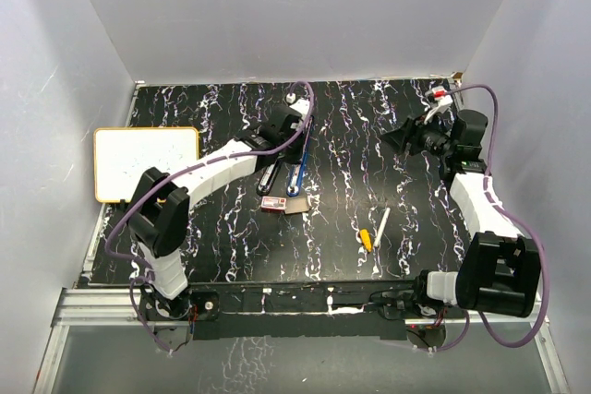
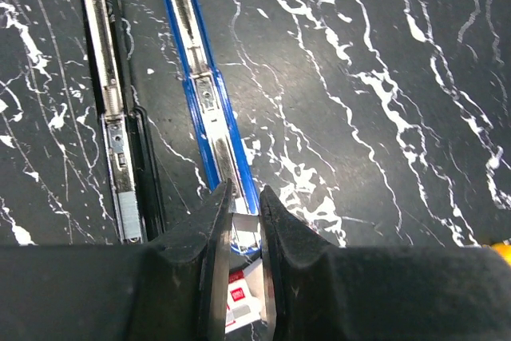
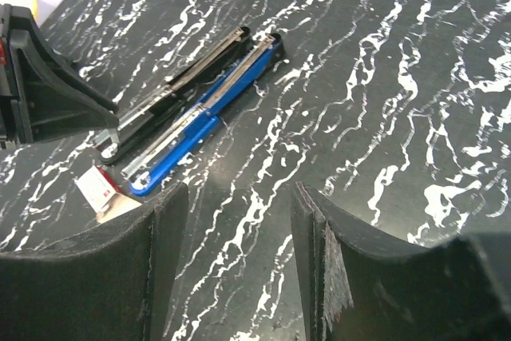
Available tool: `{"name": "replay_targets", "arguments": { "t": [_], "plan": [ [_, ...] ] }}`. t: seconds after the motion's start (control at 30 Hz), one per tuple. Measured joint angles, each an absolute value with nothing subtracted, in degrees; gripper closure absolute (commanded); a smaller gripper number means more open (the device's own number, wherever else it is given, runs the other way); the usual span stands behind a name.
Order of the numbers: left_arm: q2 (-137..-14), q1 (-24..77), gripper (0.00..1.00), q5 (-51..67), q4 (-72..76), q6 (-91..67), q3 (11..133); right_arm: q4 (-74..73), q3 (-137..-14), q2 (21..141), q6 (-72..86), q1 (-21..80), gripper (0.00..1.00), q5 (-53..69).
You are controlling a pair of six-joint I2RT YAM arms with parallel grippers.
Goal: Load the staples into the stapler
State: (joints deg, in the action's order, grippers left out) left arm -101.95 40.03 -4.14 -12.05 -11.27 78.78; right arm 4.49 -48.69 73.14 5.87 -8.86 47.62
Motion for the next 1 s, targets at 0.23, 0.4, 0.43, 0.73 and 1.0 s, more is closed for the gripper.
{"name": "replay_targets", "arguments": {
  "t": [0.23, 0.4, 0.43, 0.73, 1.0],
  "plan": [
    [-107.2, 41.3, 1.00, -11.8, -15.7, -14.3, 84.4, 4.8, -46.6, 71.5, 4.1, -13.1, 0.45, 47.6],
    [-109.6, 42.4, 1.00, -15.4, -17.2, -16.1, 86.4, 5.7, -46.2, 71.2, 4.1, -14.7, 0.45, 48.0],
    [-110.0, 42.7, 1.00, -16.1, -17.6, -16.6, 86.6, 5.8, -46.1, 71.2, 4.2, -14.8, 0.45, 48.1],
    [-112.9, 43.6, 1.00, -20.0, -18.7, -18.7, 87.7, 6.2, -46.0, 71.2, 4.4, -15.0, 0.45, 48.6],
    [-113.2, 43.6, 1.00, -20.7, -18.9, -19.1, 87.8, 6.2, -45.9, 71.2, 4.6, -15.4, 0.45, 49.4]
  ]
}}
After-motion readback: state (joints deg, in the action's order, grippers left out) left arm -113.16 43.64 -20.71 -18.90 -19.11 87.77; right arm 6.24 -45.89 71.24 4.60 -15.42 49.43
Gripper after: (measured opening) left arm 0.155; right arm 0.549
